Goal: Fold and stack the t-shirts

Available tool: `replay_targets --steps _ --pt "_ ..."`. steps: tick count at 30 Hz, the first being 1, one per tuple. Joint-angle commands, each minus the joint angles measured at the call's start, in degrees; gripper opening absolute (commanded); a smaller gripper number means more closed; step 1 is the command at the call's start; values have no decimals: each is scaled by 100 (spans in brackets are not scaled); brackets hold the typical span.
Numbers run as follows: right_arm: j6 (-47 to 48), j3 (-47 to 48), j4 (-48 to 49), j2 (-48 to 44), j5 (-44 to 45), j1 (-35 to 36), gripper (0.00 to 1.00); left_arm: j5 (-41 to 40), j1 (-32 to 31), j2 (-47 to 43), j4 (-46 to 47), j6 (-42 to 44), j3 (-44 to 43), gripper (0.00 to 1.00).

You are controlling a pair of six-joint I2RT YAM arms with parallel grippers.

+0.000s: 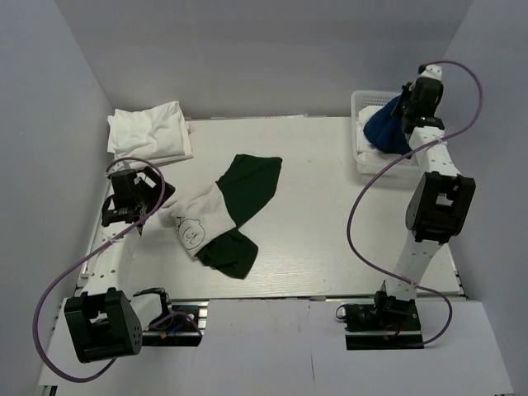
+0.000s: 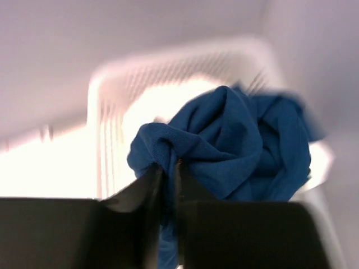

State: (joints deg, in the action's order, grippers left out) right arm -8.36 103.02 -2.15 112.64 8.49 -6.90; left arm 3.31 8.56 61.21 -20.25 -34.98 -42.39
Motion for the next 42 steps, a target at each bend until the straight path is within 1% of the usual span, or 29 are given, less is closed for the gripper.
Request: replay_targets --steps 1,2,3,4,5,7,8,10,11,13,14,16,17,18,19,20,21,23,24,25,26,27,30,31,32,34,35,38,42 --pt "1 -203 435 -374 -1279 118 19 -435 41 75 -540 -596 -41 100" --pt "45 -169 296 -470 -1550 127 45 -793 41 145 -689 -867 -41 100" --pt "89 -151 225 -541 -1622 171 64 -962 41 146 -847 -992 -41 100" --pt "124 -38 -37 -602 -1701 197 81 -1138 41 233 -1154 -1132 -41 100" --pt "176 -19 -257 -768 -1736 223 90 -1401 41 233 -1278 -1351 -41 100" --pt "369 -150 -434 -936 -1894 424 90 -1587 41 356 -1455 -1476 -103 100" --pt "449 -299 -548 -1189 -1982 478 90 -1649 41 356 -1455 -1476 -103 100" --pt "650 -475 -585 -1375 -2097 924 90 -1649 41 470 -1455 -1476 -155 100" --pt "721 -798 -558 -1524 -2115 1170 90 -1649 93 471 -1455 -1476 -216 100" --pt "984 -976 -436 -1622 -2184 1427 90 -1711 94 611 -1455 -1529 -278 100" --pt "1029 -1047 -453 -1579 -2220 1785 90 -1711 94 742 -1403 -1529 -278 100" --pt "1108 -978 -496 -1255 -2316 2016 90 -1624 94 892 -1254 -1529 -331 100" --pt "1143 -925 -566 -1131 -2317 2295 90 -1554 94 971 -1114 -1529 -331 100" --pt "1161 -776 -654 -991 -2317 2402 90 -1501 94 1154 -1017 -1529 -331 100" --pt "1179 -575 -733 -537 -2291 2595 90 -1370 94 1243 -920 -1477 -331 100" --pt "1266 -442 -812 -359 -2264 2684 90 -1299 94 1349 -824 -1476 -331 98" --pt "1319 -32 -909 -26 -2160 2850 90 -1228 94 1445 -640 -1389 -383 92" --pt "1572 200 -1085 468 -1931 3158 90 -930 94 1753 -481 -1284 -384 86" --pt "1644 488 -1077 783 -1774 3412 90 -798 94 1850 -341 -1231 -384 82" --pt "1775 586 -1077 925 -1659 3501 90 -614 94 1938 -261 -1230 -384 75" --pt "1820 683 -1094 1335 -1597 3572 90 -551 94 2104 -182 -1169 -384 71" --pt "1864 954 -1068 1461 -1527 3712 90 -325 94 2175 2 -1169 -384 68" --pt "1795 1263 -1006 2007 -1613 3897 90 10 94 2517 205 -1107 -332 52" --pt "1768 1490 -998 2103 -1649 3924 90 64 94 2606 258 -1038 -331 40" --pt "1733 1545 -884 2391 -1640 3985 90 64 94 2676 258 -1037 -331 32" --pt "1680 1633 -761 2578 -1597 4125 90 126 94 2852 258 -1037 -383 17" --pt "1645 1642 -517 2640 -1561 4144 90 126 94 2853 258 -1037 -384 0" --pt "1513 1694 -312 2930 -1438 4258 90 126 94 2923 249 -984 -384 0" --pt "1355 1949 -496 3360 -1201 4319 90 126 94 2871 311 -931 -278 0"
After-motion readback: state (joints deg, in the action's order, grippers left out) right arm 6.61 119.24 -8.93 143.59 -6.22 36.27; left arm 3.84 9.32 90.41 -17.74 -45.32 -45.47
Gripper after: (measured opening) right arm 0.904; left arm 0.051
